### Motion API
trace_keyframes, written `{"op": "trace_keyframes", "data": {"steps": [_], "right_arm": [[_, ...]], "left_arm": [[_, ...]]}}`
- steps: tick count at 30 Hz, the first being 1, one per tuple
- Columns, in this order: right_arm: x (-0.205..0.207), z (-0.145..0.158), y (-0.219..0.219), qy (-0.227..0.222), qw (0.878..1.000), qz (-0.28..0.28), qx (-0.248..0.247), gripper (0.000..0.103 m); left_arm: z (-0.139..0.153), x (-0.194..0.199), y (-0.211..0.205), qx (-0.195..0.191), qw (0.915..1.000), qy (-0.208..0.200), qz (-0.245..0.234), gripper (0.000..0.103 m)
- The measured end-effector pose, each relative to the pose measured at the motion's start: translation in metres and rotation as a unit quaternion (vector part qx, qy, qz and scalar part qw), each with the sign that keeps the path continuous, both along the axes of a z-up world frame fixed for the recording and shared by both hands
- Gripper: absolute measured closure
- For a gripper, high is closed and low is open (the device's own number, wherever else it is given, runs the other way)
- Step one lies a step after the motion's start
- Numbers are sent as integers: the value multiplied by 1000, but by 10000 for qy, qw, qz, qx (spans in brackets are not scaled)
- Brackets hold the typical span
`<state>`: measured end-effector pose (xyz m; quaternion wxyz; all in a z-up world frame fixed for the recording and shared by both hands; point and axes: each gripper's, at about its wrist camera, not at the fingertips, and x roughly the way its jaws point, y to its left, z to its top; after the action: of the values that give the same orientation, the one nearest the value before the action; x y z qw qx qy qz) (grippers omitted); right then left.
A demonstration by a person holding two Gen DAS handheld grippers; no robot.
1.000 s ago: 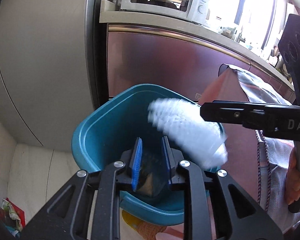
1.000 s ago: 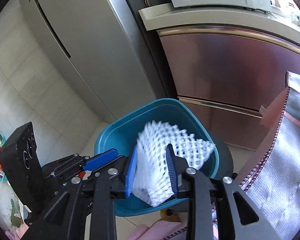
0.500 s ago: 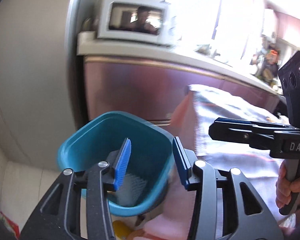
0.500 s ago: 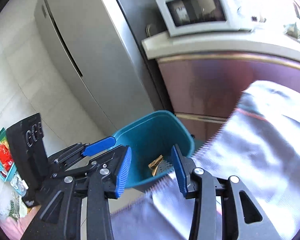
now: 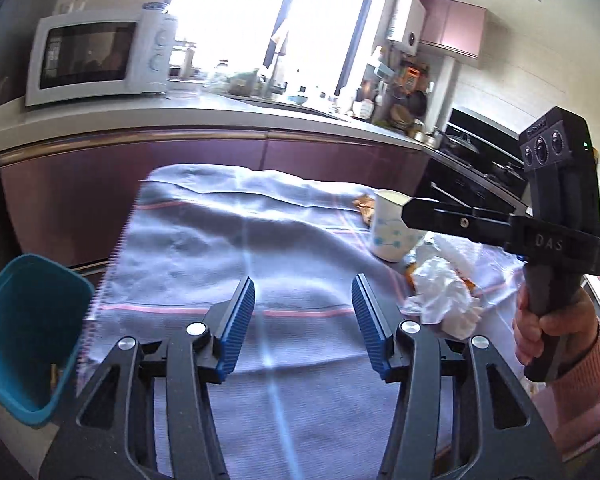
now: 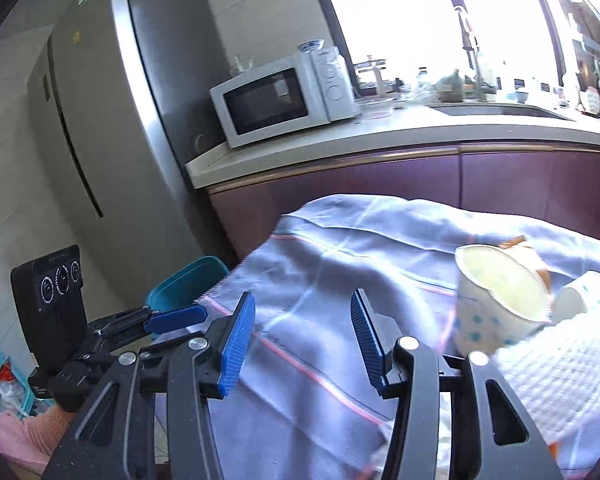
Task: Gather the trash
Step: 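Grasp the paper cup with the right tool while the left grasps the tissue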
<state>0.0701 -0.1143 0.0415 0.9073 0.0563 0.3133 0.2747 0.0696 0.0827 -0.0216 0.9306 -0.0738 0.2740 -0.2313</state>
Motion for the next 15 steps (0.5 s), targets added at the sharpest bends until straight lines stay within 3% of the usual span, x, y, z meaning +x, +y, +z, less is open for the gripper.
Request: {"op": "trace_keyframes", "data": {"steps": [8,15], "right_arm": [[13,-3,-83,-56,9945,-1046,-66,56],[36,-13,-103,73,9929,-1175,-142,56]], "left_arm": [[-9,-4,-92,48,9943,153,-1057,49],[-17,-1,-141,158,9886,364,-1454,47]]}}
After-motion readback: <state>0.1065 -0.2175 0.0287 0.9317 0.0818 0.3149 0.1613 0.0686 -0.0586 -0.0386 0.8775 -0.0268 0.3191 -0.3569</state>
